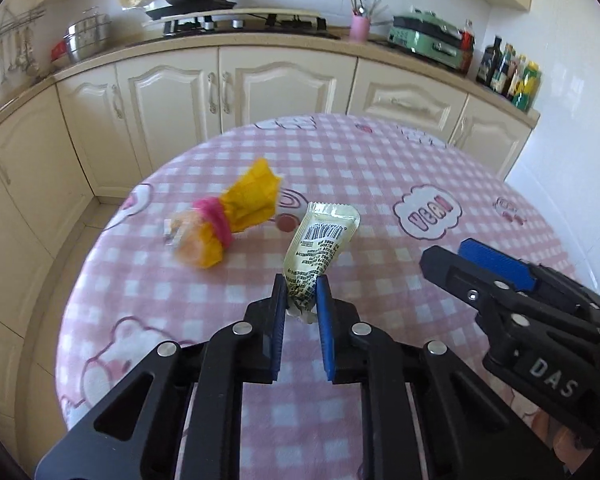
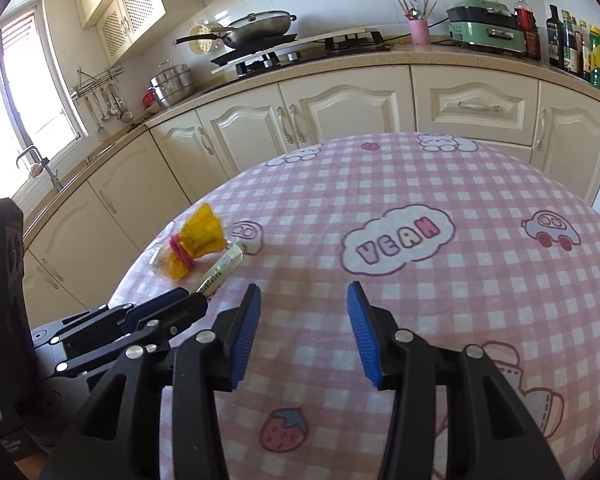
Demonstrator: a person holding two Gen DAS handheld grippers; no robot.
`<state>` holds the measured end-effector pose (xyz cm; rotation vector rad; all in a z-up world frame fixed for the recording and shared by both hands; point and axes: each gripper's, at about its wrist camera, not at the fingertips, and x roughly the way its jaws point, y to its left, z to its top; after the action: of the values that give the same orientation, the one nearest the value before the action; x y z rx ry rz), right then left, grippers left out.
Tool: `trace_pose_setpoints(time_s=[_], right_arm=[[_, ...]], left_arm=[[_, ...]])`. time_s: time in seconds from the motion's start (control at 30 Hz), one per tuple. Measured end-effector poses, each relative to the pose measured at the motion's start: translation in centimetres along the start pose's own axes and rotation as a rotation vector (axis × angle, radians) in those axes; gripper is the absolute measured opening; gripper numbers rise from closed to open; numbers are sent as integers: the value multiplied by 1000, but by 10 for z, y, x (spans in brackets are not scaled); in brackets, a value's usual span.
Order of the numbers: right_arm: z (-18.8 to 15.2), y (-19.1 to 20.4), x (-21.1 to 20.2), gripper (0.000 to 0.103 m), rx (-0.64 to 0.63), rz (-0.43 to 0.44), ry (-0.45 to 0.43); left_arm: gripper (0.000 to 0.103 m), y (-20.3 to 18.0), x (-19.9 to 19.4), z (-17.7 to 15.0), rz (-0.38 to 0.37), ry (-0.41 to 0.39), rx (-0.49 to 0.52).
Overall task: Collect trash
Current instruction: 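Grasp the silver wrapper with the left tool while the right grasps the yellow candy wrapper, then carry both wrappers over the blue bucket and open both tools to drop them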
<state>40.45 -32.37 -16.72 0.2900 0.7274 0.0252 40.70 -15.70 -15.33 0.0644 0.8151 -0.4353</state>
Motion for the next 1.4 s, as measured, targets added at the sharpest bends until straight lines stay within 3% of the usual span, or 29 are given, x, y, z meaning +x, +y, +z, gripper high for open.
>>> trace_pose_setpoints(time_s=[0.13,0.3,0.5,0.67,0.83,0.97,1.03,1.23,1.4], right_arm=[[6,25,1,45,-23,43,7],[14,58,11,45,-61,76,21],[18,91,41,49,-76,109,70],[21,106,69,58,-16,137,111],[30,111,97,59,46,87,116],[27,109,107,50,41,83,119],[26,114,104,40,2,76,113],[17,139,87,40,-95,85,87],[6,174,65,40,-142,167,76]], left_arm=[[13,22,-28,0,-7,-80,-67],[13,59,-50,0,51,-137,-147],[13,103,-56,-4,123,-155,-229],[13,129,-55,-6,150,-166,-276],[13,145,-53,-11,156,-164,-306],[13,151,-53,-17,155,-164,-320],[13,154,-54,-20,154,-165,-328],[13,162,-64,-26,160,-174,-340],[13,175,-80,-39,187,-185,-369]])
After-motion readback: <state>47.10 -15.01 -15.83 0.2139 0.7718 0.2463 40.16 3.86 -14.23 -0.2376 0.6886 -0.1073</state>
